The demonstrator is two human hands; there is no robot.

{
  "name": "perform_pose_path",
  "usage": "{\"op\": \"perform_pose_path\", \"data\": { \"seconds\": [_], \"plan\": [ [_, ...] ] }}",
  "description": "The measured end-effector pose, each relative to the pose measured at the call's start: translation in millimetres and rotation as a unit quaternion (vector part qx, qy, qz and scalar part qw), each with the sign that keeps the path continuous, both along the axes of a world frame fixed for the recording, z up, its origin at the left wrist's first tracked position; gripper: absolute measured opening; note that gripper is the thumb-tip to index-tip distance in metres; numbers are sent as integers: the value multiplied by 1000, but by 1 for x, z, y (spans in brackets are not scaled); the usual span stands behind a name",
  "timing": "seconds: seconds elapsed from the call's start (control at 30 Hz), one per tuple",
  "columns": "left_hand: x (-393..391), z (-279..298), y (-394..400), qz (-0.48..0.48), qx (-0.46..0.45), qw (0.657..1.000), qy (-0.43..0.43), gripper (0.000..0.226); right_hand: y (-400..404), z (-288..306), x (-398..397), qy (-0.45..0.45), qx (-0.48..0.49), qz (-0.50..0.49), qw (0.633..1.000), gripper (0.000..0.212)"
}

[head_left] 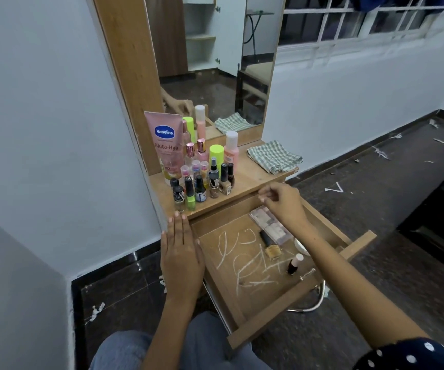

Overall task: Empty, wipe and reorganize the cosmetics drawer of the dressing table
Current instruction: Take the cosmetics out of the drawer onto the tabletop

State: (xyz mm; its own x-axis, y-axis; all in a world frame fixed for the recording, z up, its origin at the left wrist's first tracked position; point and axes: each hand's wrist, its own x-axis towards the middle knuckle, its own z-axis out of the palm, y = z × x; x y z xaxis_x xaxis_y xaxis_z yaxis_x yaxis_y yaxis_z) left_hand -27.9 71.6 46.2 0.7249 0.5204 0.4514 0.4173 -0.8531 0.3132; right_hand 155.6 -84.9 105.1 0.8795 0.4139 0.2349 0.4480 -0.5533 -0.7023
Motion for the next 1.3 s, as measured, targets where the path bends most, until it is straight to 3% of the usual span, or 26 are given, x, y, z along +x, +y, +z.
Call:
{"op": "perform_pose_path", "data": {
  "seconds": [0.07, 0.2, 0.43, 0.53, 0.6, 0.7, 0.77, 0.83, 0.93, 1.1, 1.3],
  "plan": [
    [0, 0, 0, -1, -2, 1000, 0, 56, -11, -8, -5, 5, -175, 13, 984, 5],
    [0, 0, 0, -2, -7, 1000, -3, 55, -9, -19, -24, 26, -413, 46, 909, 21],
    [0, 0, -1, 2, -1, 1000, 1, 56, 17, -39, -42, 21, -507, 38, 861, 32],
    [0, 0, 0, 3, 1, 1000, 3, 55, 20, -34, -44, 33, -485, 61, 872, 29],
    [0, 0, 1, 3, 5, 1000, 3, 55, 17, -31, -40, 64, -425, 54, 901, 26],
    [0, -1, 1, 5, 8, 1000, -2, 55, 14, -21, -30, 92, -241, 46, 965, 14],
    [0, -1, 0, 7, 10, 1000, -6, 56, 15, -7, -30, 89, -98, 34, 991, 17],
    [0, -1, 0, 7, 23, 1000, -7, 56, 20, 6, -31, 79, 35, 11, 996, 17],
    [1, -1, 0, 8, 33, 999, -11, 57, 36, 19, -35, 67, 157, 3, 985, 18],
    [0, -1, -1, 11, 39, 999, -6, 58, 73, 13, -56, -9, 207, -14, 978, 23],
    [1, -1, 1, 6, 41, 999, -2, 59, 104, -2, -69, -62, 156, -60, 984, 25]
  ]
}}
